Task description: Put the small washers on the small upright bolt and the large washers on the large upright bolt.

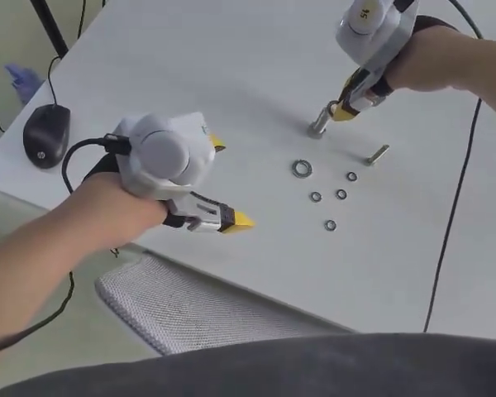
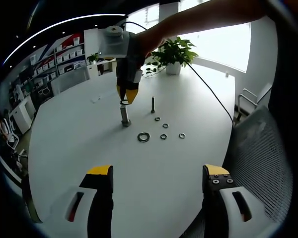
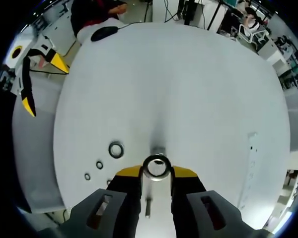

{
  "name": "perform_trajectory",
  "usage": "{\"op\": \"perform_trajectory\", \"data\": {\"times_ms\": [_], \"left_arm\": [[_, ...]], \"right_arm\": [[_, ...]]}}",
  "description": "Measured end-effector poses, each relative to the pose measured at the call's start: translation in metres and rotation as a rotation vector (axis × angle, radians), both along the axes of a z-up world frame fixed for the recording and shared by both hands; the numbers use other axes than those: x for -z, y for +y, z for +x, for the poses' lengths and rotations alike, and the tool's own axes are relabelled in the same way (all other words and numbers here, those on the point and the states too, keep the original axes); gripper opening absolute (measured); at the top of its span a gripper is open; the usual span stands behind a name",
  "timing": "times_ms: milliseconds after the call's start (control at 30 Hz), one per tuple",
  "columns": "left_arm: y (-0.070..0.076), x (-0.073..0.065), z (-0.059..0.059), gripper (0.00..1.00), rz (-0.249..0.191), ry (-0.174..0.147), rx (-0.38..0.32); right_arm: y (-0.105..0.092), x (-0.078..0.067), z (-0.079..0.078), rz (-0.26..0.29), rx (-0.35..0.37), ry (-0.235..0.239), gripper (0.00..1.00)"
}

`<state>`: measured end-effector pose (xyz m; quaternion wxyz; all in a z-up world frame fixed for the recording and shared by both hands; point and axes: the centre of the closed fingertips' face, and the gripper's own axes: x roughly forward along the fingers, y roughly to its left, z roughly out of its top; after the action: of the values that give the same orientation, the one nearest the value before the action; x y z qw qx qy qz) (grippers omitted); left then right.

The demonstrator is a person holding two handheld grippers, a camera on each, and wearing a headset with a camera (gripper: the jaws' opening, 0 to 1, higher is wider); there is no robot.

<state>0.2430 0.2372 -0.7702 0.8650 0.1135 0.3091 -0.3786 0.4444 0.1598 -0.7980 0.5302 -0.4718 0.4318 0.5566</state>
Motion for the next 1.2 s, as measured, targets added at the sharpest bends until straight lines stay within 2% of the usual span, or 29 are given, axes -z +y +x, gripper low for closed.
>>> {"op": "perform_trajectory", "data": {"times_ms": [400,800,867,1200], "left_arm": [[0.006,0.002,0.001,0.72,0.006,0.01,-0.003],[0.004,0.006,0.003,0.71,0.001,0.015,-0.002],[0.003,0.007,0.003,0.71,0.0,0.017,-0.001],[0.004,0.008,0.002,0.7,-0.006,0.025,-0.007]], "right_arm": [[0.004,0.013,0.004,-0.043,-0.025,0.003,0.22],[0.004,0.024,-0.004,-0.061,-0.048,0.012,0.22],[0.006,0.034,-0.002,-0.066,-0.058,0.007,0.22],[0.006,0.053,-0.001,-0.066,-0.057,-0.003,0.22]]}}
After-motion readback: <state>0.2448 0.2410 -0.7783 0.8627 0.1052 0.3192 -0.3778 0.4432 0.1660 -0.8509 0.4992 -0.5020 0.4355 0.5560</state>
